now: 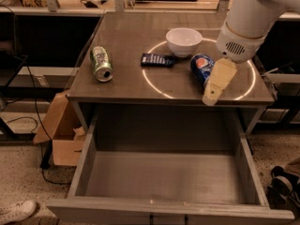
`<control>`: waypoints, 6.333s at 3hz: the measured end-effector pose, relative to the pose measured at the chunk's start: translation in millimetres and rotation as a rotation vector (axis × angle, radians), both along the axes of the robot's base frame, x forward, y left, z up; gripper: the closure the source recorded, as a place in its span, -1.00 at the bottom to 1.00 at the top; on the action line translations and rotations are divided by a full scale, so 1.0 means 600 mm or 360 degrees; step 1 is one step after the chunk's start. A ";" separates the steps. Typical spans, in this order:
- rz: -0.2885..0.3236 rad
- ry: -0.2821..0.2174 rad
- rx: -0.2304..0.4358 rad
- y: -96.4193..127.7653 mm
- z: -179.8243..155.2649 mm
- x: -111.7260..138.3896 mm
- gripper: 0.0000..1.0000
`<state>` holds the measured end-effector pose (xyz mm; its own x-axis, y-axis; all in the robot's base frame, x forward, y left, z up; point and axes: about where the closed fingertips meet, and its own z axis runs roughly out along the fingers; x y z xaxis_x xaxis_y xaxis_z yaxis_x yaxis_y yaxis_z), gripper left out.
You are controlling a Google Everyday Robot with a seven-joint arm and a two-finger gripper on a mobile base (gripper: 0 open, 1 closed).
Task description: Place pepsi can into top drawer
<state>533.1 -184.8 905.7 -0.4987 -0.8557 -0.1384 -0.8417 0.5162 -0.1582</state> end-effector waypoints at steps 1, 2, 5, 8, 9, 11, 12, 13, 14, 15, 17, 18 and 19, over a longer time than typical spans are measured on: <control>-0.0011 0.0007 0.0006 -0.001 -0.002 0.005 -1.00; -0.0091 0.0041 0.0060 -0.007 -0.002 0.034 -1.00; -0.0289 0.0156 0.0183 -0.005 -0.019 0.124 -1.00; -0.0293 0.0259 0.0239 0.065 -0.086 0.165 -1.00; -0.0291 0.0263 0.0240 0.068 -0.088 0.166 -1.00; -0.0291 0.0263 0.0240 0.068 -0.088 0.166 -0.17; -0.0291 0.0263 0.0240 0.068 -0.088 0.166 0.29; -0.0291 0.0263 0.0240 0.068 -0.088 0.166 0.77; -0.0290 0.0256 0.0243 0.069 -0.089 0.168 1.00; -0.0288 0.0248 0.0247 0.071 -0.090 0.173 1.00; -0.0274 0.0086 0.0350 0.038 0.009 0.179 1.00; -0.0267 0.0055 0.0359 0.042 0.008 0.192 1.00; -0.0280 0.0063 0.0357 0.037 0.010 0.185 1.00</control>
Offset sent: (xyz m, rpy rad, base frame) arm 0.0395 -0.0102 0.0002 0.0761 0.0689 -0.1238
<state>643.9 -162.8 911.4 -0.6453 -0.7060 -0.2918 -0.7396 0.6730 0.0073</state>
